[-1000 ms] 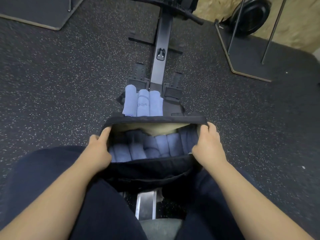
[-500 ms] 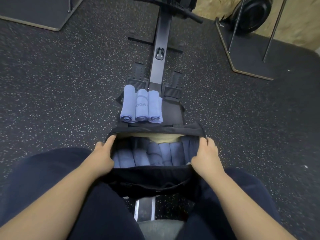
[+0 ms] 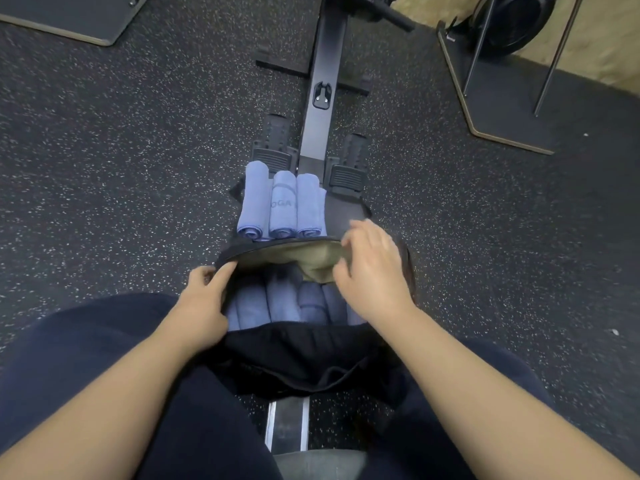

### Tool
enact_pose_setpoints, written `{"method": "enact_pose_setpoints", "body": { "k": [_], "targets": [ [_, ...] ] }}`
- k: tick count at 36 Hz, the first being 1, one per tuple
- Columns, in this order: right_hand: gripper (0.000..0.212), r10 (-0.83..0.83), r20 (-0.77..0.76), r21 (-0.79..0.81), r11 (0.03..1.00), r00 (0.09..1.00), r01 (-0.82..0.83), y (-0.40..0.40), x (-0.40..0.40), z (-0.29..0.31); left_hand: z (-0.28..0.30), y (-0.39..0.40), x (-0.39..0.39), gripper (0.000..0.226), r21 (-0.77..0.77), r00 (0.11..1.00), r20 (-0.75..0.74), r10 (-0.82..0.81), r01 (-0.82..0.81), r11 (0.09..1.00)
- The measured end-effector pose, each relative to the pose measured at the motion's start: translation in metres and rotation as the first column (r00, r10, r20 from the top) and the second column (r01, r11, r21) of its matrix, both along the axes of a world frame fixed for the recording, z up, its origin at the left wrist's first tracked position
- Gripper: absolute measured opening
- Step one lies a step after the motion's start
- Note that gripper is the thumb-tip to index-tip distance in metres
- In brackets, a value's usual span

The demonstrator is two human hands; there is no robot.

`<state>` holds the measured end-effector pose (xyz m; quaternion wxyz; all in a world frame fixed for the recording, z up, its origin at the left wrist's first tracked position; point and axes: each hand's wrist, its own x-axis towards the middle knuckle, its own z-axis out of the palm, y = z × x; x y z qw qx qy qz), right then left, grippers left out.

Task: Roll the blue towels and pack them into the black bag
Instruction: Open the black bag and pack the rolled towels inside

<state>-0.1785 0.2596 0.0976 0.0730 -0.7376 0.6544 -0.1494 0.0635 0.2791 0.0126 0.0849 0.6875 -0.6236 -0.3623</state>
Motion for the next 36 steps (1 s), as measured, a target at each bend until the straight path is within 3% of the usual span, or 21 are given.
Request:
{"method": "enact_pose_setpoints", "body": {
  "k": [5,10,12,15,18,20,25,31,36],
  "targets": [
    [0.050,0.174,-0.167,0.269,0.955,0.970,-0.125,-0.032,0.021,-0.012,-0.005,-0.008,-0.001,0.081,-0.033,1.000,0.006,-0.023,0.023,0.999],
    [0.045,0.163,-0.310,0.410,0.912,0.937,-0.024,-0.064,0.031,-0.030,0.001,-0.013,-0.004,0.079,-0.016,0.999,-0.032,-0.010,0.009,1.000],
    [0.050,0.154,-0.267,0.461,0.887,0.951,-0.014,-0.075,0.036,-0.028,0.003,-0.016,-0.006,0.085,-0.026,0.997,-0.077,-0.027,0.026,0.999],
    [0.062,0.043,-0.044,0.554,0.832,0.998,-0.012,-0.095,0.042,-0.027,0.005,-0.020,-0.007,0.093,-0.046,0.990,-0.132,-0.044,0.038,0.998],
    [0.051,-0.075,0.069,0.594,0.804,0.995,0.020,-0.119,0.047,-0.035,0.004,-0.024,-0.008,0.095,-0.056,0.982,-0.183,-0.033,0.023,0.998],
    [0.039,-0.093,0.070,0.636,0.771,0.993,0.027,-0.134,0.047,-0.044,0.001,-0.027,-0.008,0.096,-0.054,0.977,-0.212,-0.033,0.022,0.998],
    [0.066,-0.121,-0.062,0.721,0.681,0.991,0.129,-0.160,0.045,-0.073,-0.002,-0.030,-0.010,0.098,-0.057,0.967,-0.251,-0.032,0.018,0.998],
    [0.085,-0.189,-0.051,0.699,0.695,0.981,0.170,-0.175,0.047,-0.100,-0.001,-0.033,-0.016,0.095,-0.049,0.969,-0.247,0.014,-0.027,0.998],
    [0.080,-0.288,0.012,0.693,0.693,0.958,0.200,-0.178,0.058,-0.117,0.002,-0.034,-0.017,0.089,-0.053,0.967,-0.251,0.052,-0.067,0.996]
  ]
}}
